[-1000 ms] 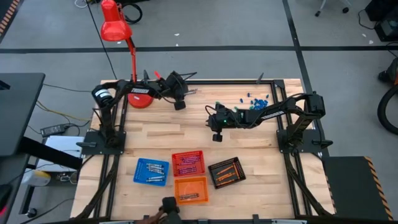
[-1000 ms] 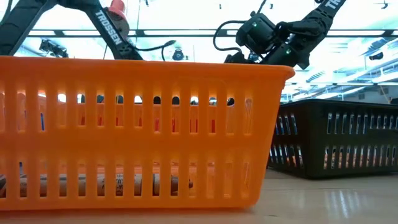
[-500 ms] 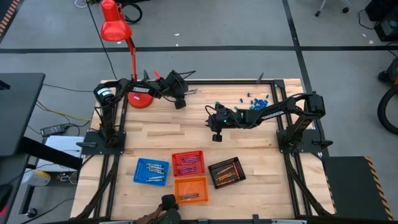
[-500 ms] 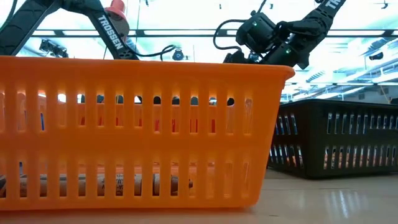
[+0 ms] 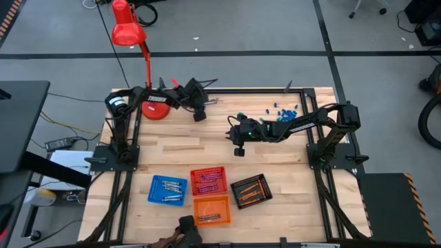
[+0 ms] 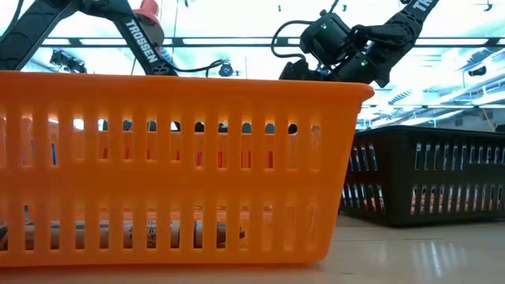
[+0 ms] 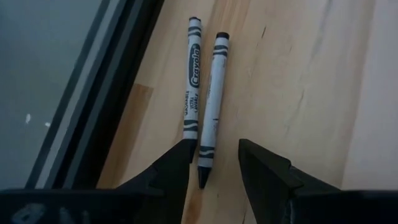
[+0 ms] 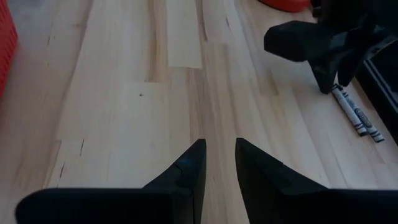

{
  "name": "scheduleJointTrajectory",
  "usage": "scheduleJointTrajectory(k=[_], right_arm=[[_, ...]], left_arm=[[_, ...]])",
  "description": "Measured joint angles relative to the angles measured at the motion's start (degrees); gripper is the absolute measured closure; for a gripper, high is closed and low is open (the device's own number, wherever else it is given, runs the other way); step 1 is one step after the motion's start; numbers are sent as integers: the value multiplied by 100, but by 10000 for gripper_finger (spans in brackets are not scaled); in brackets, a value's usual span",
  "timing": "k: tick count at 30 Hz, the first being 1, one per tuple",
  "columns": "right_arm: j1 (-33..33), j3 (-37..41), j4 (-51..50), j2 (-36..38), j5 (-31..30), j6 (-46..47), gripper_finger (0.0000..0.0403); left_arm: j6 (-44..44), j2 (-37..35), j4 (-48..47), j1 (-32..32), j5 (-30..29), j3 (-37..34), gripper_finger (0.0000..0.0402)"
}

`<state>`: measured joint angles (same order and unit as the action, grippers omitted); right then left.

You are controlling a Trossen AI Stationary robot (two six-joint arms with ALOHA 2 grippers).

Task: Sort crayons
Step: Put the black crayon into the blue bin

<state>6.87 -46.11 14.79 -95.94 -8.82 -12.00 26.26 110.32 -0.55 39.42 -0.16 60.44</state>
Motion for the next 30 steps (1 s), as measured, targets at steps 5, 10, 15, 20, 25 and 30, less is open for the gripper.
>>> scheduleJointTrajectory(k=[5,10,15,20,25,30], right_arm=[[0,0,112,0,0,-107,312],[-4,0,24,0,0,-126,312],[-5,0,-100,0,0,-126,312],[-11,0,-160,0,-2,-106,312],[-43,0,-116,0,-2,-104,312],[-52,0,-73,0,-2,-61,312]], left_arm=[[-31,391,-757,-37,26,635,251],[-133,577,-1110,-42,58,895,251],[-213,588,-1158,-42,63,890,261],[-356,532,-1360,-44,87,892,300],[-415,401,-1657,-69,69,889,343],[-278,327,-1840,-154,3,870,379]])
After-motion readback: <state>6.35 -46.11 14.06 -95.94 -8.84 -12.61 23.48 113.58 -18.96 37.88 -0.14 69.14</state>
